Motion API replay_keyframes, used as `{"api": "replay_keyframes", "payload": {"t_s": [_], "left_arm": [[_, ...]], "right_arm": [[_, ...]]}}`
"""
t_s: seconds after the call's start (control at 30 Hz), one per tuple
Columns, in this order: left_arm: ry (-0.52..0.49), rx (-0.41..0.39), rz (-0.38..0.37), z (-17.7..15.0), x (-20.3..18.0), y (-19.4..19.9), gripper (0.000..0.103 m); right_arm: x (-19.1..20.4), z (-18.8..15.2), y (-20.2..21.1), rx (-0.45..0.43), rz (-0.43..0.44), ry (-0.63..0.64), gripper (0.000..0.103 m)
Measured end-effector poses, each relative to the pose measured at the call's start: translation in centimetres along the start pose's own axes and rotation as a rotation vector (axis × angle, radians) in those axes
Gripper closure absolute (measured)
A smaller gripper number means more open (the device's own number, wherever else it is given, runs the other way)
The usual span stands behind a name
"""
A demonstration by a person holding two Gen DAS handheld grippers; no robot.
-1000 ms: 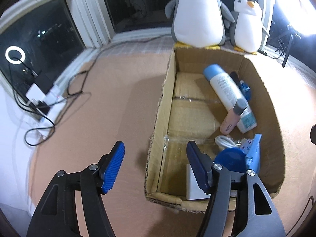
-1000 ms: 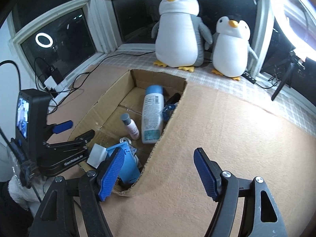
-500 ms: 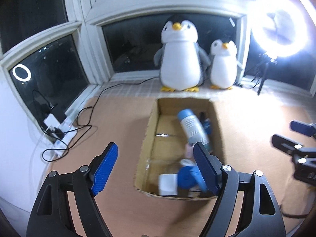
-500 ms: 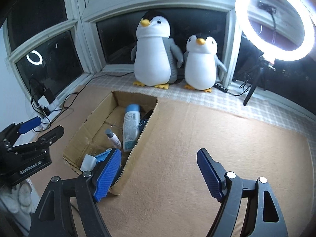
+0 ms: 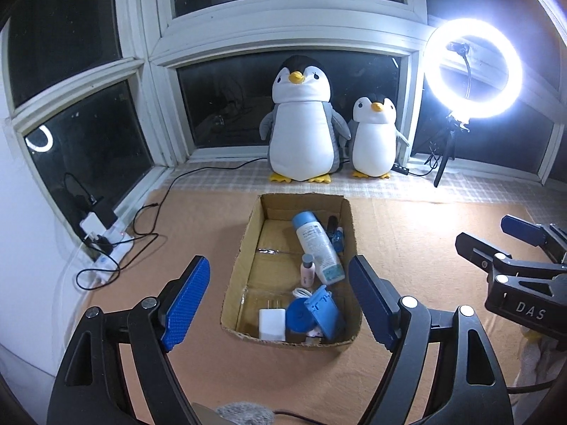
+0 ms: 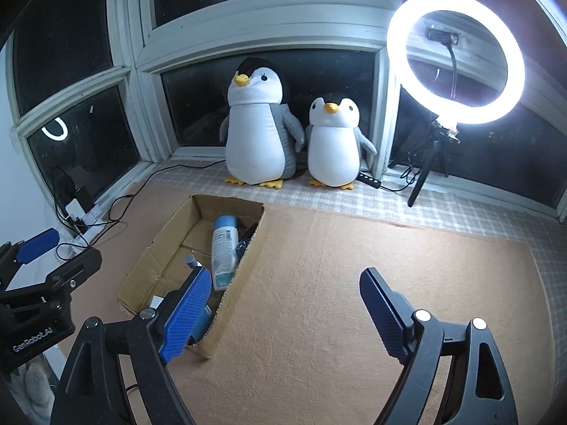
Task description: Organize rigid objects
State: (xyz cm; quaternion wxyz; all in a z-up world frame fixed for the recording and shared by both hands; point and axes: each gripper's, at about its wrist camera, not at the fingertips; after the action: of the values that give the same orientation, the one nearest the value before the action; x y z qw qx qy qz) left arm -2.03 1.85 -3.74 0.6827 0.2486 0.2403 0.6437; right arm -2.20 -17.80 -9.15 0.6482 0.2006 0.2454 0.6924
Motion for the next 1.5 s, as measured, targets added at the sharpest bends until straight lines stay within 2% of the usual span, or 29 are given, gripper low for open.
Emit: {"api": "replay_keyframes", "payload": {"t_s": [0.43, 1.5], "left_arm": [[0.000, 0.001, 0.000, -0.19, -0.23, 0.37, 0.022], [0.000, -0.002, -0.001, -0.01, -0.38, 0.21, 0.022]], "right_arm": [[0.05, -0.56, 0.55, -0.005, -0.033, 0.011, 0.017], [0.37, -0.64, 0.10, 0.008, -0.037, 0.027, 0.016]]}}
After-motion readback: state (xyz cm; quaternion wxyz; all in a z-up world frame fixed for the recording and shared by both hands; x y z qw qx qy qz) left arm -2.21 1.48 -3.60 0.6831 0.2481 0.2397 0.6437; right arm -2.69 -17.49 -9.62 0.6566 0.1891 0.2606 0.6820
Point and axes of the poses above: each gripper's, at about its wrist camera, not at the fingertips, and y roughly against the way its jaws point, x to its left, z to its top, and after that the axes turned 7 degrees about -z, right-handed
